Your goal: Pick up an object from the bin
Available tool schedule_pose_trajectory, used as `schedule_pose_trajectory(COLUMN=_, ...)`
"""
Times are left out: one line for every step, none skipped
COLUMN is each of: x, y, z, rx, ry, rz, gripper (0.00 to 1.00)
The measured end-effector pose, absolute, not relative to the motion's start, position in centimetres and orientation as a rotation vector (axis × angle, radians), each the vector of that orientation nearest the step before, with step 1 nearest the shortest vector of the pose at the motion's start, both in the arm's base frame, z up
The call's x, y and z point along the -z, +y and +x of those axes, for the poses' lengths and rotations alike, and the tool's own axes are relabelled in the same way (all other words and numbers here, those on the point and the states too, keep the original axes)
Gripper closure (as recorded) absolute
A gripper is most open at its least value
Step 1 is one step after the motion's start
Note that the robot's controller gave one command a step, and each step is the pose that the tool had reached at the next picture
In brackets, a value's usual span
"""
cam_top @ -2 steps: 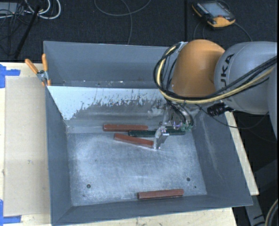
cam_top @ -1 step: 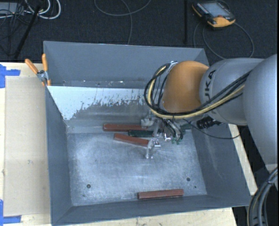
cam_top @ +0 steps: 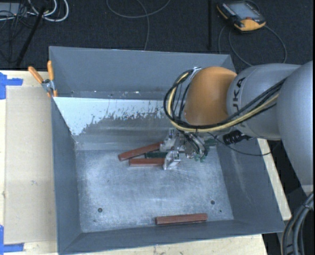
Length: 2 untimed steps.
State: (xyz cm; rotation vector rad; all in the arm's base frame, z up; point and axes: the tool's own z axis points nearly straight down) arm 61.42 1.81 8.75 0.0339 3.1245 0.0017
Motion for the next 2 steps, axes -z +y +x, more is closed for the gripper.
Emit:
schedule_pose_trajectory(x=-8.75, y=1.81, z=61.42, rx=-0.002, ry=3.124, rz=0.034, gripper=1.0)
schedule_pose_trajectory(x=-8.96, y=1.8, z=61.26, rx=-0.001, ry=3.131, rz=0.034, gripper=1.0)
